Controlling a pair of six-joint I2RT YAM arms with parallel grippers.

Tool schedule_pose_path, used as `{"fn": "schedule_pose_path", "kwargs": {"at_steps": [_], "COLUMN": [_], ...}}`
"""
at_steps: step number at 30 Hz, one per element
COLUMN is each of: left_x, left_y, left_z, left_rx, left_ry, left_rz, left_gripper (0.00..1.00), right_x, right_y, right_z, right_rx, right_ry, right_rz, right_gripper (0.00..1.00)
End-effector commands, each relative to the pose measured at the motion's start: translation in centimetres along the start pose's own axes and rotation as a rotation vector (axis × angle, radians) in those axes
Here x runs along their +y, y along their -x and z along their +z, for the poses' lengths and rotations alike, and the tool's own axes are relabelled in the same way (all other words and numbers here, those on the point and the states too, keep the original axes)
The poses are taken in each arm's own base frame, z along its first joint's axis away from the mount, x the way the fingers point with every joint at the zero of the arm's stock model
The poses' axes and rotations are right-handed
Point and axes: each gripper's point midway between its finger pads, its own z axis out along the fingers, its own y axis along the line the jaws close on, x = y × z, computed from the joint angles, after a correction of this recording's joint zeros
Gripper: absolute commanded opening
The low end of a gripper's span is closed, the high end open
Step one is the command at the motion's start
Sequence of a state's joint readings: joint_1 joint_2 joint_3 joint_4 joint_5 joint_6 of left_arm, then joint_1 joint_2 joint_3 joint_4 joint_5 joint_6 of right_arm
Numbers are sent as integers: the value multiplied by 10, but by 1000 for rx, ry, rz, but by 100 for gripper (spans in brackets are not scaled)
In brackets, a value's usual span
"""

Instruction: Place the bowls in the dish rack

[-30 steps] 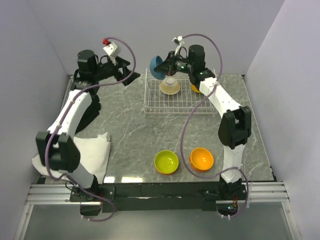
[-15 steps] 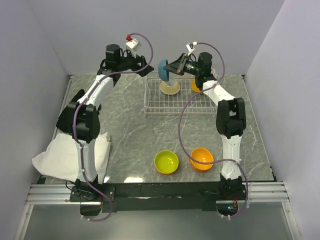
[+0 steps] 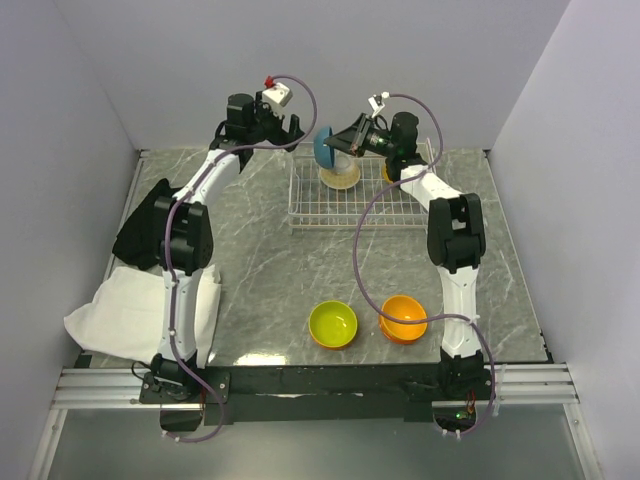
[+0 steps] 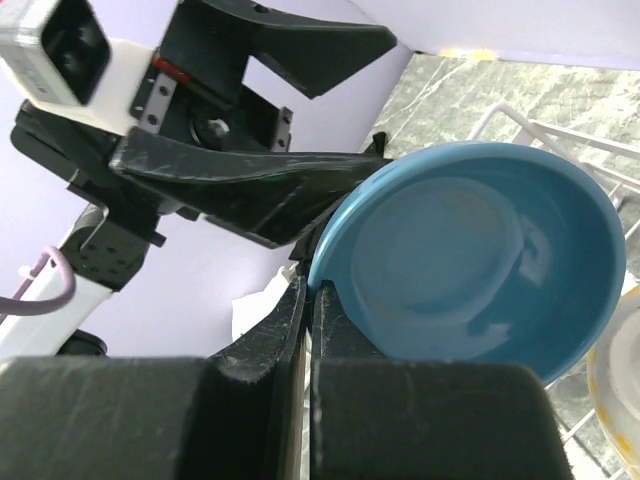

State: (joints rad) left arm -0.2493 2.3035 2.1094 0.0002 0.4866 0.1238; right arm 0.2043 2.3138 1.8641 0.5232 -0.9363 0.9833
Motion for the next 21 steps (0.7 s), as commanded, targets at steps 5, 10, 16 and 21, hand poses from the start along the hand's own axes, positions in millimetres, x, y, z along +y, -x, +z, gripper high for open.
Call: {"fn": "schedule_pose_path", "kwargs": {"at_steps": [5, 10, 16, 21], "left_x": [7, 1, -2, -5], "left_y": [14, 12, 7, 5], "left_z": [5, 9, 7, 7], "left_rx": [-44, -42, -25, -11], "left_ry": [56, 48, 53, 45], "left_rz": [83, 99, 109, 117], "left_gripper": [95, 96, 96, 96], "right_x": [5, 6, 10, 2], "right_y": [13, 12, 12, 13], "right_z": [-1, 0, 4, 3], "right_rx": [-26, -26, -32, -34], "right_ry": [33, 50, 73, 71], "right_rz": [-54, -49, -47, -29], "right_gripper": [0, 0, 0, 0]}}
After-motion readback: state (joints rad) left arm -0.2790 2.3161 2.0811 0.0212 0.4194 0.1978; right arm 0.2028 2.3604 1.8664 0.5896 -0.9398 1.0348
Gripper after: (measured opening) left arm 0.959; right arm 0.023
